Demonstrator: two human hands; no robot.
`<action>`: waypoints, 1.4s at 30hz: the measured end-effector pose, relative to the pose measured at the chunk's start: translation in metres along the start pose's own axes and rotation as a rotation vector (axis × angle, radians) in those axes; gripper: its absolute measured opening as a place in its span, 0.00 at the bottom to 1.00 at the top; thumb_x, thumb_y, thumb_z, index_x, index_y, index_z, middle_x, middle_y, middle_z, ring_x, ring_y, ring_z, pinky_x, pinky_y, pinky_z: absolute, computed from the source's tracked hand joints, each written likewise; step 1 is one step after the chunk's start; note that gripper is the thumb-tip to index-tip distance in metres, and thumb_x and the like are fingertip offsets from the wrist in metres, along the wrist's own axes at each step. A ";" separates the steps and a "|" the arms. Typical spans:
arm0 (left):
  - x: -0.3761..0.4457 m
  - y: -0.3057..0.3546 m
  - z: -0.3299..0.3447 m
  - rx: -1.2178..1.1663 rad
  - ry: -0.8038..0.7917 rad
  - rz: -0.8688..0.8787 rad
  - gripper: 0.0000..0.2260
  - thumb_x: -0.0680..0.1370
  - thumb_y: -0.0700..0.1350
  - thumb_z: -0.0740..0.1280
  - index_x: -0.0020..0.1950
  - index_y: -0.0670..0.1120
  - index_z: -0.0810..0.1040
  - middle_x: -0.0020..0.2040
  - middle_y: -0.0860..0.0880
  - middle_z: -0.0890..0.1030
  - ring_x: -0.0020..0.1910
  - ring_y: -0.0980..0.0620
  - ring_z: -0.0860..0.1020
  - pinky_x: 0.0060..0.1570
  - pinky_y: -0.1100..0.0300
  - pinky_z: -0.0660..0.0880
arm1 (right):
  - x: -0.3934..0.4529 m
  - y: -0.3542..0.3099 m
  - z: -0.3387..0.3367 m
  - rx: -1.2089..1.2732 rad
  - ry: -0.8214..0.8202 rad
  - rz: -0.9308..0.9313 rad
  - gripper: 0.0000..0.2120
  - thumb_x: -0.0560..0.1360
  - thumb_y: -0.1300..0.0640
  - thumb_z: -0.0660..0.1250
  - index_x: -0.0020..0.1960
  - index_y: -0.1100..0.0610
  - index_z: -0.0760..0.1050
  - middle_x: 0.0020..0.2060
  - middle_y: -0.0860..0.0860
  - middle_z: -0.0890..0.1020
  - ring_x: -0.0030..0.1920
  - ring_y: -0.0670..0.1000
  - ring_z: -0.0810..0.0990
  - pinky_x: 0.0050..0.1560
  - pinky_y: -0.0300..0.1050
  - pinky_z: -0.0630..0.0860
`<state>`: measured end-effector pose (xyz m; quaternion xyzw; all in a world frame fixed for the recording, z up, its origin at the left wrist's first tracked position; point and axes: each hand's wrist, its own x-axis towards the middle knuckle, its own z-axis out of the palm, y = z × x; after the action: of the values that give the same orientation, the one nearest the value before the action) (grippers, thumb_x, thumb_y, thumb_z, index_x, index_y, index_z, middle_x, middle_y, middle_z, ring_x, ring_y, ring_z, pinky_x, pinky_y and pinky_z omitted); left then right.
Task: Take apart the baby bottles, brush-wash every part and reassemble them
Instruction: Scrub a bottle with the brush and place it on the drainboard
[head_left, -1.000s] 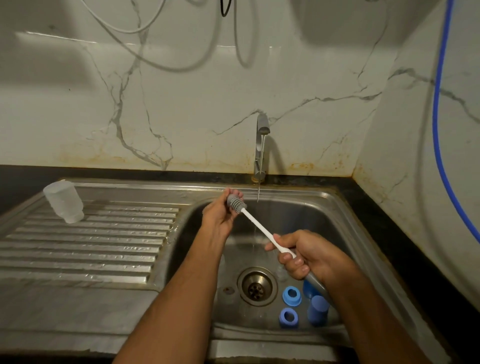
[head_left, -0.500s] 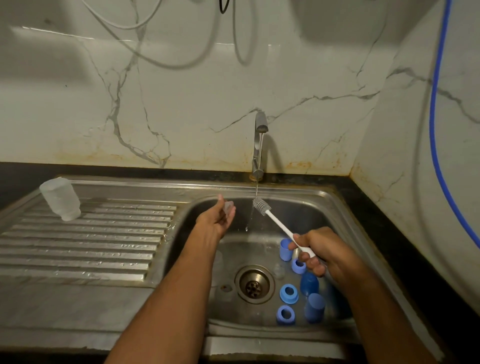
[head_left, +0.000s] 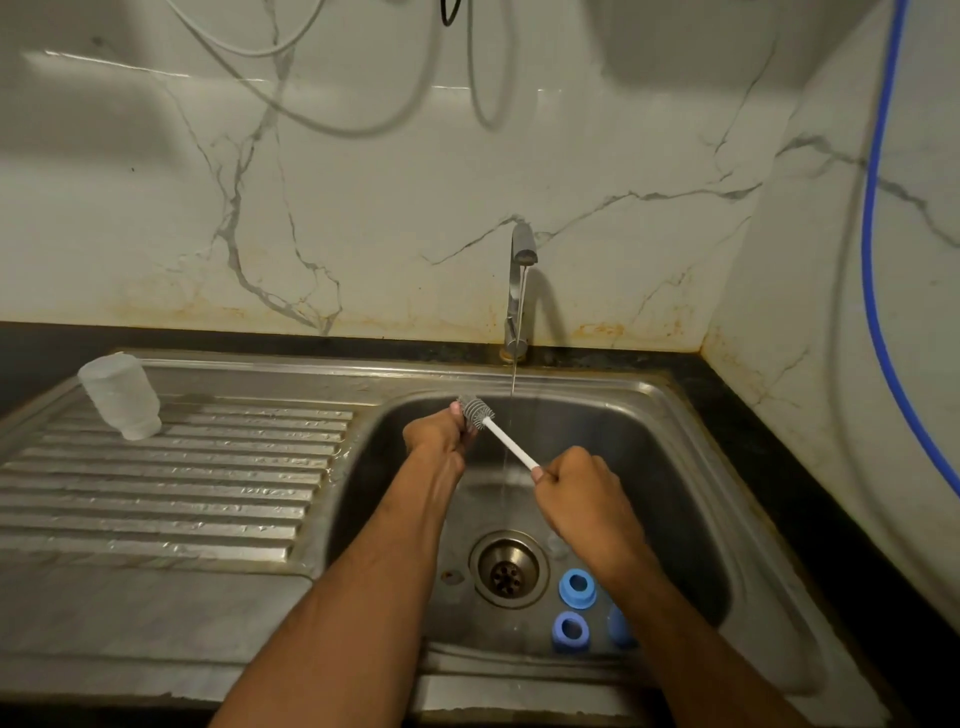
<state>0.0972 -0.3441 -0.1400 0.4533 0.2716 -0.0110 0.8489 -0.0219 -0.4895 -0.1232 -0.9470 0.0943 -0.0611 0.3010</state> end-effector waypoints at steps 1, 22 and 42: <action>0.001 -0.001 -0.002 -0.005 0.016 0.005 0.05 0.75 0.34 0.73 0.49 0.34 0.80 0.42 0.40 0.83 0.40 0.48 0.84 0.46 0.53 0.84 | -0.002 -0.001 0.000 -0.009 -0.019 -0.002 0.15 0.82 0.46 0.63 0.42 0.53 0.78 0.33 0.49 0.80 0.34 0.49 0.81 0.37 0.50 0.82; 0.001 -0.003 0.003 0.011 -0.056 0.065 0.06 0.80 0.35 0.68 0.55 0.35 0.82 0.42 0.42 0.84 0.41 0.49 0.83 0.51 0.48 0.83 | -0.003 -0.005 -0.001 0.213 -0.049 0.113 0.16 0.80 0.48 0.66 0.39 0.58 0.79 0.29 0.50 0.77 0.29 0.50 0.76 0.30 0.49 0.77; -0.003 -0.006 0.005 -0.056 -0.057 0.042 0.07 0.75 0.34 0.73 0.52 0.34 0.82 0.44 0.40 0.85 0.41 0.48 0.86 0.52 0.50 0.83 | -0.009 -0.019 -0.004 0.107 -0.026 0.054 0.16 0.83 0.50 0.64 0.38 0.54 0.74 0.29 0.48 0.75 0.28 0.45 0.73 0.27 0.37 0.66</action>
<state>0.0952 -0.3524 -0.1402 0.4343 0.2381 0.0017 0.8687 -0.0288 -0.4745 -0.1101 -0.9274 0.1124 -0.0454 0.3538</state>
